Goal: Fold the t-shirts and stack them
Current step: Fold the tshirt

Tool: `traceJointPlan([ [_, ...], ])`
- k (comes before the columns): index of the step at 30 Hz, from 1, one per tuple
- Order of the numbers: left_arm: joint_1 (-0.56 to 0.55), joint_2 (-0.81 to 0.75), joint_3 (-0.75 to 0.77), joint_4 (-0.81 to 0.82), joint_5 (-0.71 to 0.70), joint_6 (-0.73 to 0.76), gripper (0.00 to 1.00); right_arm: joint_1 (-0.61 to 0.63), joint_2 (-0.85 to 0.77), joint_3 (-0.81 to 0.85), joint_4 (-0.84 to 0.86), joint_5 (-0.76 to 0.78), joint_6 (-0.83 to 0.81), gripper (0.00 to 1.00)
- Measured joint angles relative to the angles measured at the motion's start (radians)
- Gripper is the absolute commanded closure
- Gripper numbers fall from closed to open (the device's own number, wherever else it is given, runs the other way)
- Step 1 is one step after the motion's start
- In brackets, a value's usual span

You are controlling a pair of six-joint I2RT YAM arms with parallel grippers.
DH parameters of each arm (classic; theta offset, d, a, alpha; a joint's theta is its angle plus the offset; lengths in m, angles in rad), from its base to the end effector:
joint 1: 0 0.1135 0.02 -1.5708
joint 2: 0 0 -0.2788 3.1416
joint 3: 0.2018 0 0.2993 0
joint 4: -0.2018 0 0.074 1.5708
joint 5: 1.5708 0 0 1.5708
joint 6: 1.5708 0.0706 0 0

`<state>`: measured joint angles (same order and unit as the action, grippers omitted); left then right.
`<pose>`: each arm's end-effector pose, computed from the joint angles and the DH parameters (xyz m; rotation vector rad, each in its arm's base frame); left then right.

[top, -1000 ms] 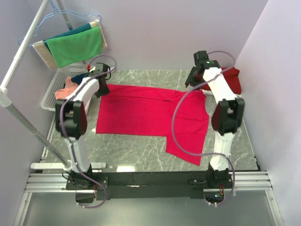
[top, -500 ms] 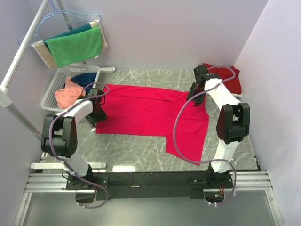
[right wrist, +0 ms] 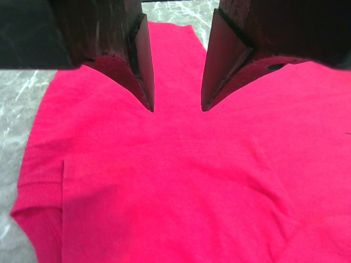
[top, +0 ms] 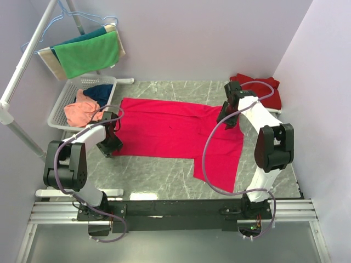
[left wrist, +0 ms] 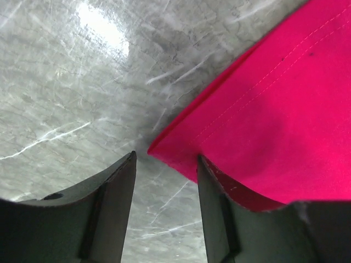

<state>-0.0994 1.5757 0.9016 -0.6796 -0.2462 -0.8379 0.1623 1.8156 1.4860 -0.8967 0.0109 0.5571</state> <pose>0.3187 -0.0145 0.1170 -1.0580 2.6281 0.1732 0.4277 0.0692 0.2097 0.5539 2.7560 0.1578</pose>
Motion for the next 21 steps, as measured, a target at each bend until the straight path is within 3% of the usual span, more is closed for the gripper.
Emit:
traceJointPlan([
  [7,0.000,-0.002,-0.022,0.051,0.005,-0.006,0.59,0.008,-0.019,-0.069,0.005,-0.001,0.005,0.54],
  [10,0.000,0.005,-0.021,0.070,0.012,-0.004,0.72,0.011,-0.036,-0.096,0.006,-0.002,0.008,0.54],
  [14,0.000,0.006,-0.019,0.081,0.016,0.003,0.99,0.014,-0.082,-0.138,0.008,-0.003,0.011,0.55],
  [21,0.000,0.003,-0.019,0.081,0.015,0.005,0.99,0.046,-0.214,-0.280,-0.002,0.007,0.023,0.54],
])
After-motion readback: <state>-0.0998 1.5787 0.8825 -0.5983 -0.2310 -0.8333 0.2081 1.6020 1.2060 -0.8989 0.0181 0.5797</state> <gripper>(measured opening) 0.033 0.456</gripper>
